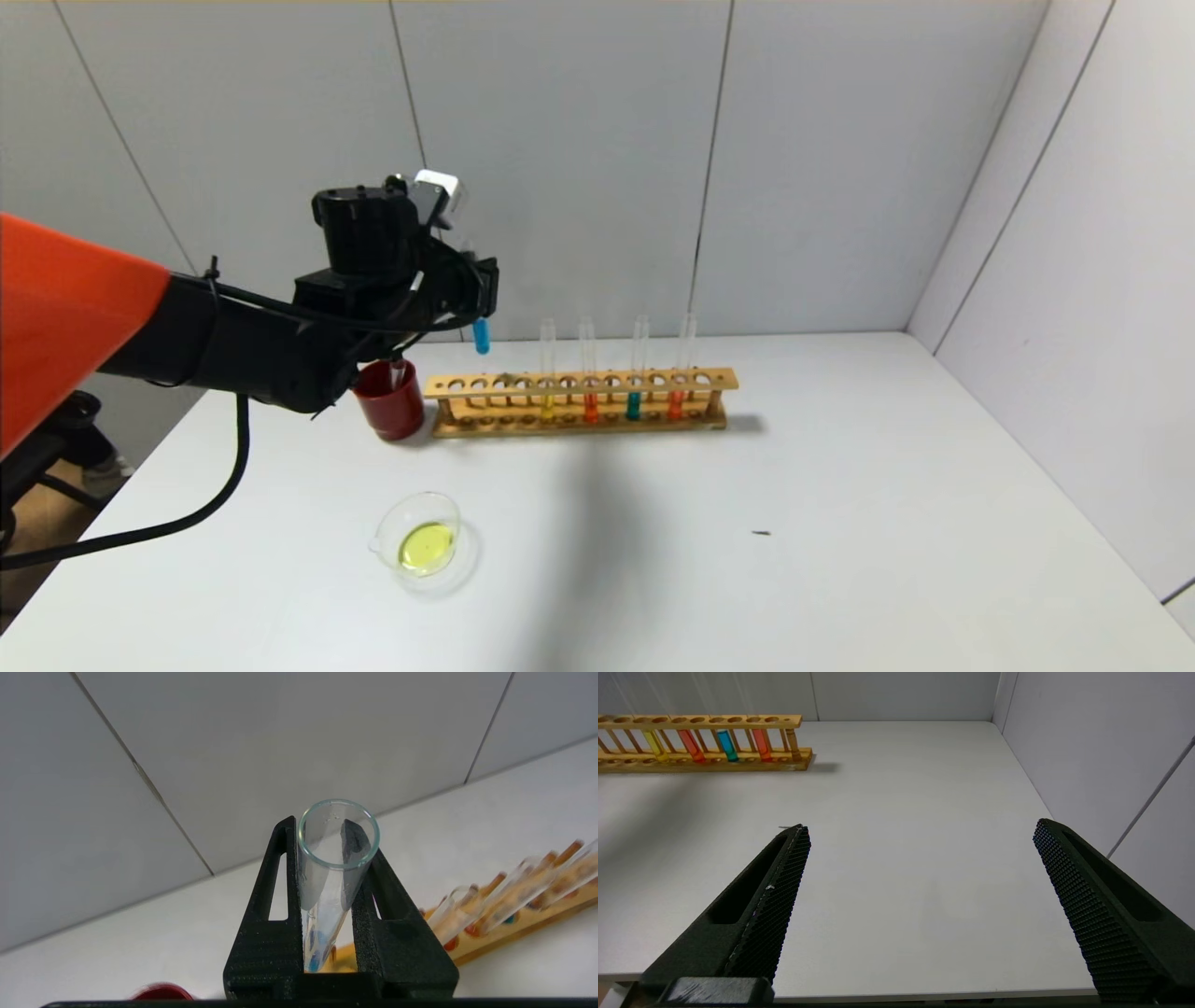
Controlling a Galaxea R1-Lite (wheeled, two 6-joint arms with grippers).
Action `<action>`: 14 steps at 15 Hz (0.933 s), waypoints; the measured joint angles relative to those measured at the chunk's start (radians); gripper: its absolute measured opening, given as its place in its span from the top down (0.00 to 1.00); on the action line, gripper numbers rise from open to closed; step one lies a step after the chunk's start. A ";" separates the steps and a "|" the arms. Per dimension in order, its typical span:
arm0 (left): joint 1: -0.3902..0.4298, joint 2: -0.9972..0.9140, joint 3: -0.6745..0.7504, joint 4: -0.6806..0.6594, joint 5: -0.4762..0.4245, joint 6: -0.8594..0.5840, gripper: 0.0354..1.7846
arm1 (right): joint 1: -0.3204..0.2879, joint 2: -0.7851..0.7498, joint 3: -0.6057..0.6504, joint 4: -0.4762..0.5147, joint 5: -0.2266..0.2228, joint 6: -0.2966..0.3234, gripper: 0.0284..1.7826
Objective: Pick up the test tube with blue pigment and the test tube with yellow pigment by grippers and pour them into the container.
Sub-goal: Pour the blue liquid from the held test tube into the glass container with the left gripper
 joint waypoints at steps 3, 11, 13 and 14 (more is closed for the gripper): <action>-0.002 -0.059 -0.014 -0.009 -0.001 0.006 0.83 | 0.000 0.000 0.000 0.000 0.000 0.000 0.02; 0.019 -0.300 0.252 -0.026 -0.106 0.129 0.83 | 0.000 0.000 0.000 0.000 0.000 0.000 0.02; 0.030 -0.392 0.375 -0.026 -0.165 0.181 0.83 | 0.000 0.000 0.000 0.000 0.000 0.000 0.02; 0.035 -0.440 0.433 -0.026 -0.179 0.205 0.83 | 0.000 0.000 0.000 0.000 0.000 0.000 0.02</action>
